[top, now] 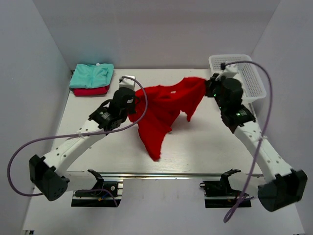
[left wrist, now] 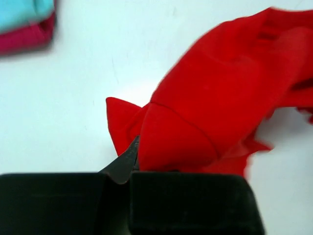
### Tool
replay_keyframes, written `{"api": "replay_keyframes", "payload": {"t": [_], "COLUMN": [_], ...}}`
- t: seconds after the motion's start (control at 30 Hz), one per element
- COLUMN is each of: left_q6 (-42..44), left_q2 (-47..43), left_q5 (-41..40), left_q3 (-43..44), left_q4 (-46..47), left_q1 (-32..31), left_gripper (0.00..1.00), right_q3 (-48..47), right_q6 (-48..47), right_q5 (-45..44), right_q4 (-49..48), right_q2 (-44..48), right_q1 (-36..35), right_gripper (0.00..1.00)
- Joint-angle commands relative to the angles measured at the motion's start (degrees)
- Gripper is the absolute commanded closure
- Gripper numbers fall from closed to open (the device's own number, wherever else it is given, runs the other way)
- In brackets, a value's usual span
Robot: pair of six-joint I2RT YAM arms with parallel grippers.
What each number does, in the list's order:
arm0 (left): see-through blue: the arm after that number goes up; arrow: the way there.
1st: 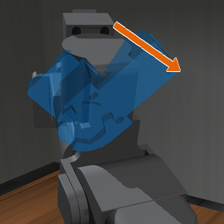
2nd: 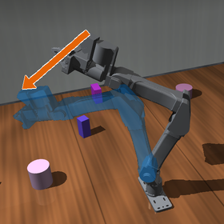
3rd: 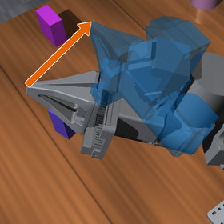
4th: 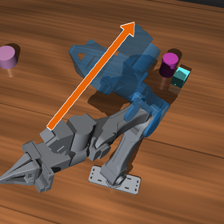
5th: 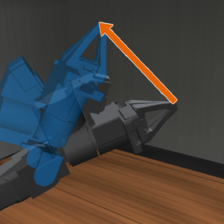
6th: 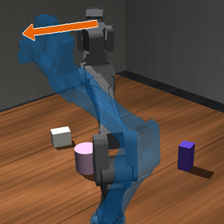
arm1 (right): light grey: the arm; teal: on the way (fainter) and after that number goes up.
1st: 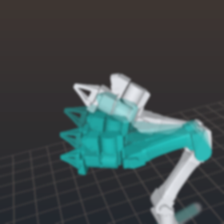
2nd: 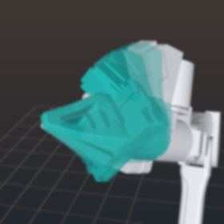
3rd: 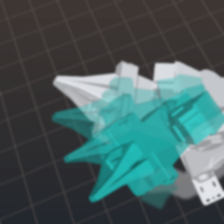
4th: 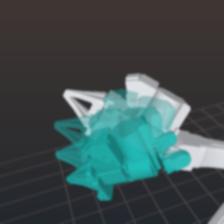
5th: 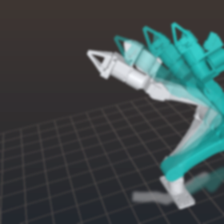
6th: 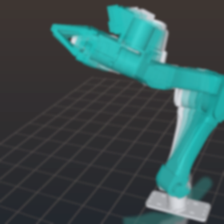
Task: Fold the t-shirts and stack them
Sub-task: Flatten out the tshirt
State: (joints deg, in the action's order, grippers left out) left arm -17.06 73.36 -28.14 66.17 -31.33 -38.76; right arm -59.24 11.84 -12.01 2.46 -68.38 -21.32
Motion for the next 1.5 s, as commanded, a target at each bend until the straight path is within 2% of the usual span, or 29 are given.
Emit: {"api": "replay_keyframes", "payload": {"t": [0.0, 0.2, 0.43, 0.57, 0.9, 1.03, 1.23, 1.33, 1.37, 1.43, 1.47], "left_q6": [6.3, 17.9, 23.9, 25.2, 25.8, 25.8, 25.3, 25.3, 25.3, 24.5, 23.7], "left_q2": [-9.1, -19.0, -26.2, -28.5, -29.7, -28.4, -26.1, -25.4, -25.4, -24.9, -24.8], "left_q5": [-2.7, 4.3, 14.6, 21.2, 24.8, 28.3, 22.2, 17.0, 15.1, 6.4, -1.0], "left_q3": [3.7, 6.3, 15.9, 20.3, 33.3, 37.2, 36.6, 29.7, 24.7, 19.5, 13.5], "left_q4": [4.1, 13.6, 11.7, 9.5, 3.6, 1.2, 0.7, 5.5, 7.1, 12.6, 14.7], "left_q1": [-0.3, -0.3, -0.3, 0.3, 0.3, 0.3, 0.3, 0.3, 0.3, 0.3, 0.3], "left_gripper": [1.0, 1.0, 1.0, 1.0, 1.0, 1.0, 1.0, 1.0, 1.0, 1.0, 1.0], "right_q3": [-5.9, -16.3, -26.6, -33.3, -47.0, -48.3, -44.1, -39.3, -35.5, -30.1, -28.3], "right_q6": [-1.8, -7.9, -11.6, -13.5, -13.9, -13.4, -12.6, -12.8, -12.6, -12.3, -10.7], "right_q5": [-8.0, -8.1, -3.9, -1.3, 6.4, 9.0, 8.8, 7.2, 6.0, 5.6, 5.5], "right_q4": [-6.9, -4.3, -2.5, 0.1, 6.0, 6.9, 5.2, 2.9, 1.0, -1.0, -3.5], "right_q2": [7.1, 10.9, 16.2, 17.7, 19.9, 21.2, 19.4, 18.1, 17.9, 17.3, 17.0], "right_q1": [0.3, 0.2, 0.3, 0.1, 0.3, 0.3, 0.3, 0.3, 0.4, 0.3, 0.3], "right_gripper": [1.0, 1.0, 1.0, 1.0, 1.0, 1.0, 1.0, 1.0, 1.0, 1.0, 1.0]}}
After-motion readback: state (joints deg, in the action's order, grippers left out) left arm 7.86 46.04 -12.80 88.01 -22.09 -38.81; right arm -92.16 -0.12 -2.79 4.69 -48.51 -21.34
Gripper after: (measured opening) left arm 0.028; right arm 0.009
